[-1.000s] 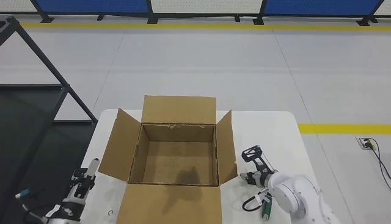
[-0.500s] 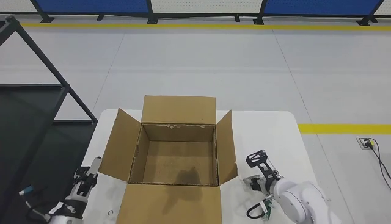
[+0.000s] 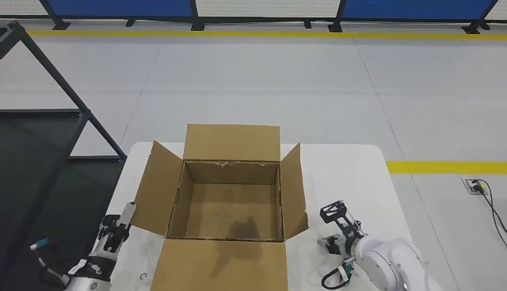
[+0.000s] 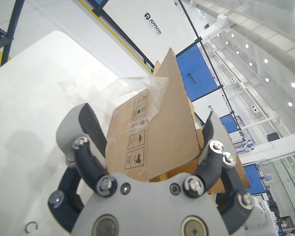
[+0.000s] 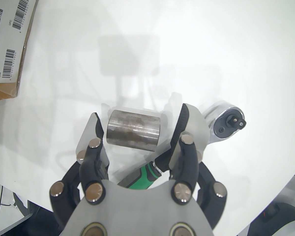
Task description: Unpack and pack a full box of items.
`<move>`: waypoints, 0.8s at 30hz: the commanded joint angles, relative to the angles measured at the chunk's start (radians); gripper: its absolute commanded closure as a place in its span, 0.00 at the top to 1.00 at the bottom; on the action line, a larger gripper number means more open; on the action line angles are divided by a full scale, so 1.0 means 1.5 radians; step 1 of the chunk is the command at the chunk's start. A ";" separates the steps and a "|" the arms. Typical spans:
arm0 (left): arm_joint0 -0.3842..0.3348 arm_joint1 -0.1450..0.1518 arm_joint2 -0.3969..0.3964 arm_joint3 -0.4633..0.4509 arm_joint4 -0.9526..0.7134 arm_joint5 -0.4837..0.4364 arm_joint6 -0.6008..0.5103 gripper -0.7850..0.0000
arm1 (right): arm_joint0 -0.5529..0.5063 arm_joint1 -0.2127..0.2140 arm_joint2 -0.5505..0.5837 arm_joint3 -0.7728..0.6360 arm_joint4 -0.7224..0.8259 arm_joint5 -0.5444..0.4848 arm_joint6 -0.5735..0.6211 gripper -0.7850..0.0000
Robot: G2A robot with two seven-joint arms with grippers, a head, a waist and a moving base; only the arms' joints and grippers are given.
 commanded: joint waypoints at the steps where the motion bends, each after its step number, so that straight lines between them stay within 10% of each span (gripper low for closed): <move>1: -0.001 0.000 0.001 0.000 0.000 0.001 0.001 1.00 | 0.002 0.000 -0.001 0.002 0.000 -0.001 0.000 0.44; 24: -0.014 0.000 0.012 0.011 0.007 0.005 0.003 1.00 | -0.022 0.008 0.035 -0.057 0.002 -0.001 -0.033 0.17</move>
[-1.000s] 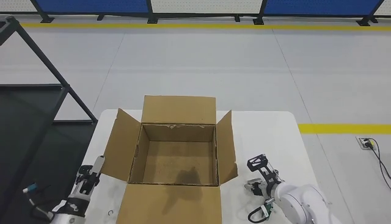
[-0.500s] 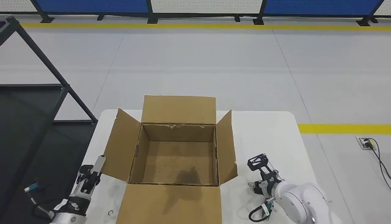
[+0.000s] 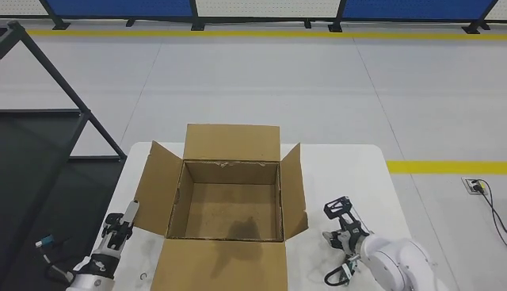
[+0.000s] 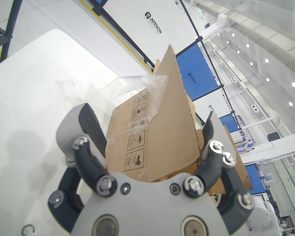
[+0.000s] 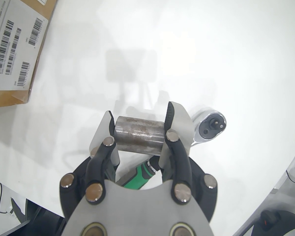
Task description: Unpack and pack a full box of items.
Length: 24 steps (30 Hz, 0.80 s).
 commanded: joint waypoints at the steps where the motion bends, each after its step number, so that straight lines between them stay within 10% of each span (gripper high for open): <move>1: -0.001 0.000 0.000 0.001 -0.001 0.000 -0.001 1.00 | -0.006 0.001 0.009 -0.021 -0.002 0.004 -0.006 0.14; 4: -0.003 0.000 0.000 0.002 -0.002 -0.001 -0.002 1.00 | -0.021 0.005 0.027 -0.067 -0.013 0.004 -0.011 0.00; 24: -0.013 0.001 0.002 0.006 -0.023 -0.007 -0.012 1.00 | 0.001 0.013 0.015 -0.425 -0.086 -0.035 0.029 0.00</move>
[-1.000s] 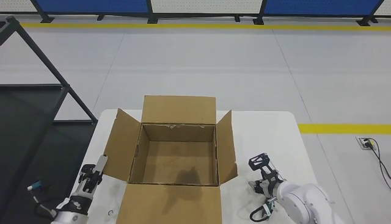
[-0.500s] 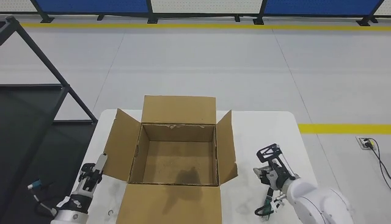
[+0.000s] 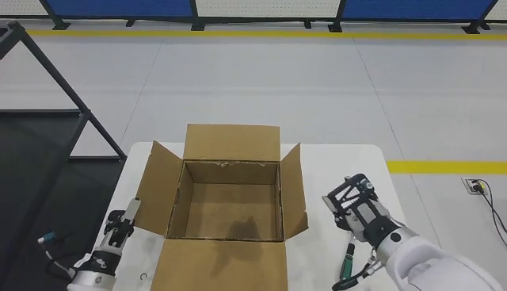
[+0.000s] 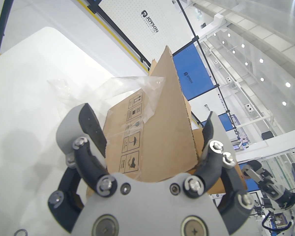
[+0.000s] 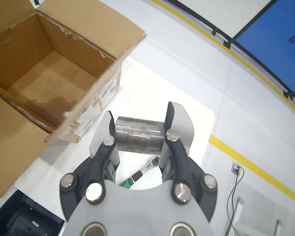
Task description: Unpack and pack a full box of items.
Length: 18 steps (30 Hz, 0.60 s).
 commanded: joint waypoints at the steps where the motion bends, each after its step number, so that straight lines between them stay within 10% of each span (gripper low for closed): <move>1: 0.000 0.000 -0.001 0.000 -0.003 0.000 0.000 1.00 | 0.020 -0.002 -0.019 -0.010 0.008 -0.001 0.002 0.00; 18: -0.001 0.003 -0.010 -0.009 0.000 -0.008 -0.022 1.00 | 0.019 -0.003 -0.033 -0.016 0.007 -0.003 -0.034 0.00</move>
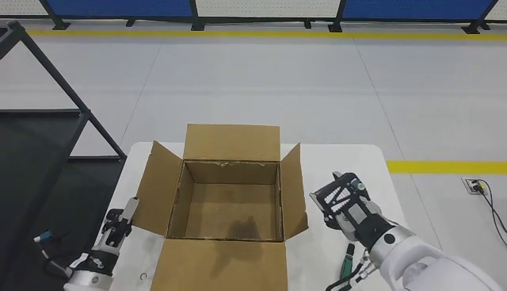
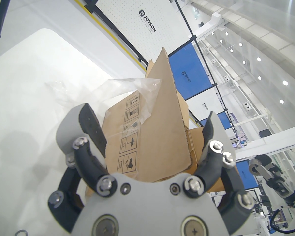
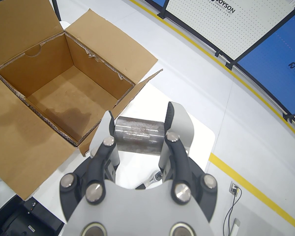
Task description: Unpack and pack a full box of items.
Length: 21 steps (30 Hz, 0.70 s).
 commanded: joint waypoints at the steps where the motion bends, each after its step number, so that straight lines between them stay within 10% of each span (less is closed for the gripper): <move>1: -0.001 0.001 0.002 -0.002 0.004 -0.003 -0.006 1.00 | 0.007 -0.001 -0.014 0.001 -0.006 -0.005 -0.025 0.00; 21: 0.048 0.001 -0.041 -0.004 -0.032 -0.024 0.014 1.00 | 0.449 -0.120 -0.424 0.479 0.176 0.074 -0.053 0.00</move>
